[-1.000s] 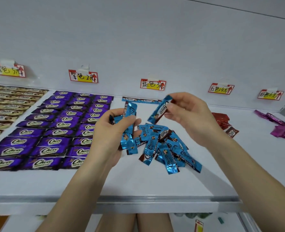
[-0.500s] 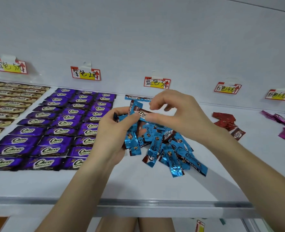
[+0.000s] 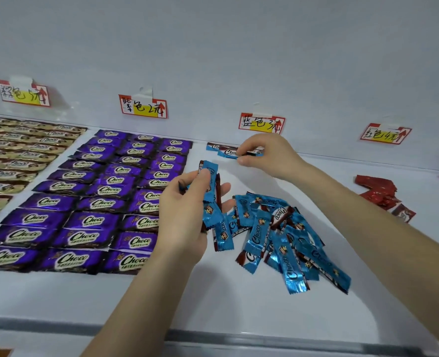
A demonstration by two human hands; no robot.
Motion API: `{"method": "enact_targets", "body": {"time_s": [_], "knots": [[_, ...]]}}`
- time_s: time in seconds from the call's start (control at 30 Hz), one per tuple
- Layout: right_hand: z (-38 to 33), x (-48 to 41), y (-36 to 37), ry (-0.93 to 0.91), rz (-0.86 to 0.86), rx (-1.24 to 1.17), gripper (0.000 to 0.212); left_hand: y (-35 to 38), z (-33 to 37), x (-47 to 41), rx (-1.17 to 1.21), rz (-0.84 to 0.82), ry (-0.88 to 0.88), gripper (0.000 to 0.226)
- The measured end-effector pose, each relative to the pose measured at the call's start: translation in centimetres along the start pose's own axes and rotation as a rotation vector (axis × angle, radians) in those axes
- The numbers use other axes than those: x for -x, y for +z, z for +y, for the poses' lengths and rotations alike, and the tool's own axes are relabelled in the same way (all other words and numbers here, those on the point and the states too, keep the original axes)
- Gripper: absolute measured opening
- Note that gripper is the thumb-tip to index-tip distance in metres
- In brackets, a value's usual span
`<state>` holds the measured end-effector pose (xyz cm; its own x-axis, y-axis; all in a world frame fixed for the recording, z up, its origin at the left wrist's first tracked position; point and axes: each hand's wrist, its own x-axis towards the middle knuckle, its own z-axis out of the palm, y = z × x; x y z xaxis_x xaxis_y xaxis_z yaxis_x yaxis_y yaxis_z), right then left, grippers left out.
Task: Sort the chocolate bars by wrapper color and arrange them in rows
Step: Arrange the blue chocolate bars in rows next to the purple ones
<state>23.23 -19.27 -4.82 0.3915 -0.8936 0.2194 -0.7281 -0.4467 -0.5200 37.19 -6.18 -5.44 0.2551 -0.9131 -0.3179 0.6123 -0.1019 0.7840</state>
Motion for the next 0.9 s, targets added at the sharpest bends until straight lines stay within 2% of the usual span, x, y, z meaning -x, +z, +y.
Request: {"method": "enact_targets", "body": {"time_s": [0.2, 0.4, 0.9], "knots": [[0.4, -2.7, 3.2, -0.045, -0.139, 0.178, 0.017, -0.2, 0.3, -0.4, 0.072, 0.060, -0.106, 0.009], [-0.1, -2.6, 3.5, -0.088, -0.148, 0.237, 0.021, -0.1, 0.4, -0.3, 0.073, 0.077, -0.116, 0.006], [0.0, -3.5, 3.6, -0.055, -0.127, 0.284, 0.024, -0.3, 0.6, -0.2, 0.085, 0.064, -0.128, 0.008]]}}
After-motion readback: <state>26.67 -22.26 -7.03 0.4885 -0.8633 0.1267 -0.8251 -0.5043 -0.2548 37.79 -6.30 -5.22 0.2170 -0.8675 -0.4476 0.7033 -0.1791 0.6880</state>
